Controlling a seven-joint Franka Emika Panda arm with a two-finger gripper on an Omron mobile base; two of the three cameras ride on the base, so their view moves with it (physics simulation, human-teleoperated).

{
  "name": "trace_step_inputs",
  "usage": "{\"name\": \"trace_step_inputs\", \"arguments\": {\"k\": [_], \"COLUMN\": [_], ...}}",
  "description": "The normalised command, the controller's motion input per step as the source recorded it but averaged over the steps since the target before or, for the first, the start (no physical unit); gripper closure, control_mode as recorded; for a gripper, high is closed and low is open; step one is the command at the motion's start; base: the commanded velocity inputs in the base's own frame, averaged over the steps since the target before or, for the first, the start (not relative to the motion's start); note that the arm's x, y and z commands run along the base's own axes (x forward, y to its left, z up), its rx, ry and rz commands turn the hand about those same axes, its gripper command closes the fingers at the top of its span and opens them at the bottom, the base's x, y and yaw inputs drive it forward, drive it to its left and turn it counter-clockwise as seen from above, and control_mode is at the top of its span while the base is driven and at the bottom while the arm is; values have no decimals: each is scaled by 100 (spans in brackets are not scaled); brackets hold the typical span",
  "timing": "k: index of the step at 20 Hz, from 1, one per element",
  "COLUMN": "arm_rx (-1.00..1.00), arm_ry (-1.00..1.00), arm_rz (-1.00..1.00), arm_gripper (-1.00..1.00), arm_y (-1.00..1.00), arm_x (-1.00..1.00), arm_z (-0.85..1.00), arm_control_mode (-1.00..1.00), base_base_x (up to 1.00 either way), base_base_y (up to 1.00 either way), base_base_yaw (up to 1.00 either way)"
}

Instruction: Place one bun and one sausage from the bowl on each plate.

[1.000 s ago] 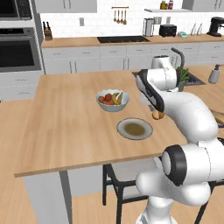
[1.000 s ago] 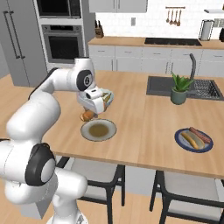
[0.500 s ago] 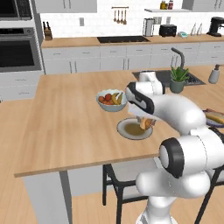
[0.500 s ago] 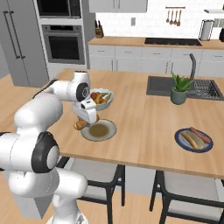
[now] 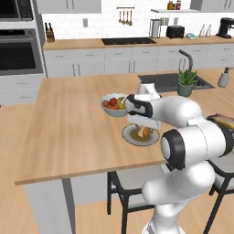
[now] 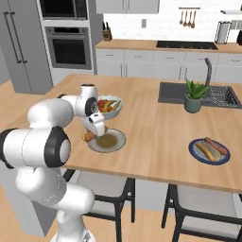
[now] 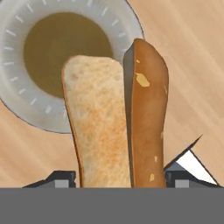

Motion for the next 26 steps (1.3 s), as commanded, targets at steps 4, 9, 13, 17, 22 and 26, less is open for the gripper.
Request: {"name": "trace_step_inputs", "arguments": {"k": [4,9,13,17,22,26], "arm_rx": [0,0,0,0,0,0], "arm_ry": [-6,-2,0,0,-7,-13], "arm_rz": [-1,-2,-2,-1,0,0], "arm_gripper": [100,100,100,100,-100,-100], "arm_y": [8,6,0,0,0,0], "arm_x": [61,69,50,56,4,7], "arm_z": [-41,-45,-47,-42,-15,0], "arm_control_mode": [-100,-100,-100,-100,-100,-100], "base_base_x": [0,0,0,0,0,0], "base_base_y": [0,0,0,0,0,0], "base_base_yaw": [0,0,0,0,0,0]}}
